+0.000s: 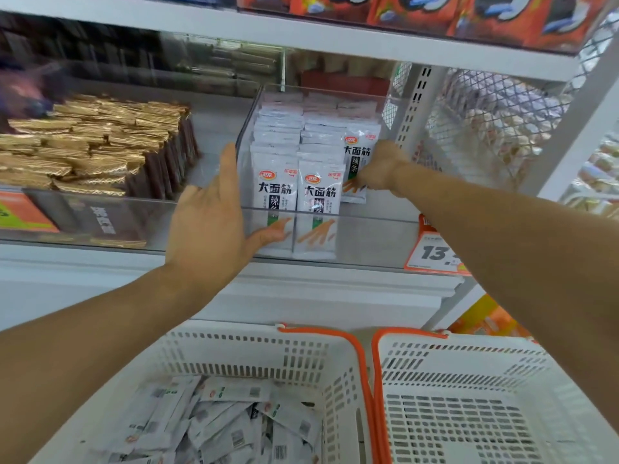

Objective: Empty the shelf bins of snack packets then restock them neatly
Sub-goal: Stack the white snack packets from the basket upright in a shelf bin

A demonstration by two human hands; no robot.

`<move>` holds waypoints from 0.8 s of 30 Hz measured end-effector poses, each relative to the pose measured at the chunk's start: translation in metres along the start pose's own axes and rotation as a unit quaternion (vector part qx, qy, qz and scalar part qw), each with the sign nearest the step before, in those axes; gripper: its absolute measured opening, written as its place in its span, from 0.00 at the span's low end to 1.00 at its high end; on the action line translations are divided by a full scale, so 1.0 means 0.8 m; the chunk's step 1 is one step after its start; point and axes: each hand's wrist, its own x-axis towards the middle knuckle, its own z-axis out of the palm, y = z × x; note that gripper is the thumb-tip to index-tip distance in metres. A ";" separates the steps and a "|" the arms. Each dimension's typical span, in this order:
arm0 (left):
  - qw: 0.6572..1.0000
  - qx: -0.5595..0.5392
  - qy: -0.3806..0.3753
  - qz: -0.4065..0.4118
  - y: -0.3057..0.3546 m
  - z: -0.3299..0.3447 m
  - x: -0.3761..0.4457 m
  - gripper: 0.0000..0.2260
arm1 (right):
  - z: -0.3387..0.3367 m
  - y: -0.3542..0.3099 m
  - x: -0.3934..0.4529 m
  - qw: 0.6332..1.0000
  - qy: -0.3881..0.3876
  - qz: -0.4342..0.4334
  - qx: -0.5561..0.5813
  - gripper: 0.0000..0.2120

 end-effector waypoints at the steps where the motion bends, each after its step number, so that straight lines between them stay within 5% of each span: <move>1: 1.000 0.000 0.005 -0.002 0.000 0.001 0.000 0.52 | 0.001 -0.001 -0.001 1.000 -0.023 -0.002 0.011 0.12; 11: 1.000 0.003 0.020 0.014 -0.009 0.010 -0.001 0.52 | -0.012 -0.007 -0.016 0.995 -0.098 0.024 0.013 0.20; 15: 0.999 0.017 0.018 0.028 -0.013 0.014 0.000 0.52 | -0.045 -0.023 -0.046 0.998 -0.050 0.016 -0.040 0.30; 19: 0.999 0.015 0.014 0.039 -0.018 0.018 0.000 0.53 | -0.073 -0.039 -0.105 0.990 0.047 -0.071 -0.110 0.14; 22: 0.999 0.008 -0.003 0.046 -0.016 0.017 0.000 0.53 | -0.062 -0.052 -0.176 0.973 0.081 -0.214 0.001 0.03; 24: 0.999 -0.018 -0.022 0.039 -0.015 0.015 0.002 0.51 | -0.036 -0.058 -0.225 0.958 0.036 -0.279 0.049 0.01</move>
